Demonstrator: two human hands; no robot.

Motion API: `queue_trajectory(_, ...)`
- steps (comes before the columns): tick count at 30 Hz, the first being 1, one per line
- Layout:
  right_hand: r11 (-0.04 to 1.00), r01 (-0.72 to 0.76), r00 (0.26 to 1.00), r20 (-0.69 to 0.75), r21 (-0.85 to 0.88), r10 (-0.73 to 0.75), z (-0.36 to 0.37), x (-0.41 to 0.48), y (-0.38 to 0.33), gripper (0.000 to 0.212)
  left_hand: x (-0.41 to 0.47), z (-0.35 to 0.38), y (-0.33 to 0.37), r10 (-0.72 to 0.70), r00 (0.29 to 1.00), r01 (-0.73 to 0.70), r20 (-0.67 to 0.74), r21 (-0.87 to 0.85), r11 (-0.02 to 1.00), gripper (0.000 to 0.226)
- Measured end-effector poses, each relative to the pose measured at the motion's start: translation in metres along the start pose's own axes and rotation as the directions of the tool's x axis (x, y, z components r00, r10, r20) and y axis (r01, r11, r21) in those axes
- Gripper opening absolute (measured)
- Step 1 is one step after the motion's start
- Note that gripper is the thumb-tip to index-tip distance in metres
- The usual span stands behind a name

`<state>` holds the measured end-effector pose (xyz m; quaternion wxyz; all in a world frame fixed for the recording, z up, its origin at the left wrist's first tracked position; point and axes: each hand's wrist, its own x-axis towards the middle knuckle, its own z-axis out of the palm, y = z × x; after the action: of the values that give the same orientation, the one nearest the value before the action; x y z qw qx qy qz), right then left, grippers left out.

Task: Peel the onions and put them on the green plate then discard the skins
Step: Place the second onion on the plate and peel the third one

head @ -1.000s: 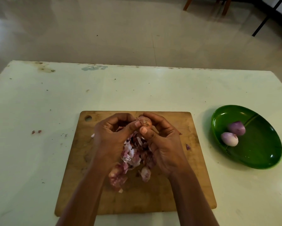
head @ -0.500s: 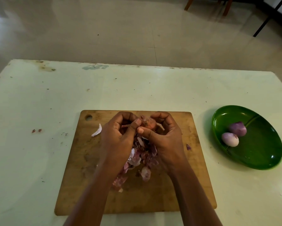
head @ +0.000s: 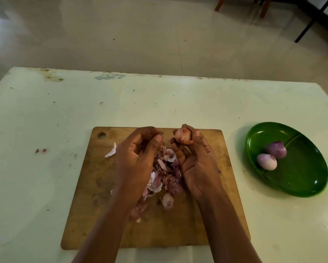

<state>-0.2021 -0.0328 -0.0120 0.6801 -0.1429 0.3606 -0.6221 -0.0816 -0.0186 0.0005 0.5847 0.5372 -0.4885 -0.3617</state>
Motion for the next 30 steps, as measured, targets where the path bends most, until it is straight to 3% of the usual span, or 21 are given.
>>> queue_trajectory(3,1.000,-0.018,1.000,0.018,-0.008,0.018,0.001,-0.001,0.000,0.029,-0.002,0.000,0.000,0.064,0.998,-0.065,0.010,0.102,0.993,0.009)
queue_trajectory(9,0.992,-0.035,0.993,0.104,-0.119,0.047,-0.002,-0.002,0.002,0.047,-0.003,0.004,-0.004,0.156,0.984,-0.174,0.088,0.258,0.950,0.036)
queue_trajectory(12,0.988,-0.023,0.990,0.135,-0.152,0.044,-0.005,0.000,0.004,0.050,-0.004,0.004,-0.011,0.219,0.968,-0.245,0.122,0.273,0.930,0.031)
queue_trajectory(16,0.997,-0.029,0.991,0.132,-0.073,0.038,-0.004,0.000,0.004,0.042,-0.006,0.006,-0.013,0.309,0.946,-0.324,0.096,0.294,0.899,0.015)
queue_trajectory(21,0.992,-0.052,0.999,0.019,0.117,0.050,-0.003,0.002,0.001,0.030,-0.009,0.008,-0.012,0.291,0.956,-0.293,0.046,0.235,0.927,0.015)
queue_trajectory(24,0.961,-0.074,0.994,-0.057,0.268,0.092,-0.005,0.003,-0.003,0.039,-0.009,0.007,-0.011,0.259,0.966,-0.258,0.028,0.235,0.937,0.017)
queue_trajectory(30,0.993,-0.086,0.996,0.006,0.085,0.086,-0.006,0.004,0.002,0.043,-0.004,0.005,-0.015,0.305,0.952,-0.293,0.011,0.321,0.901,0.027)
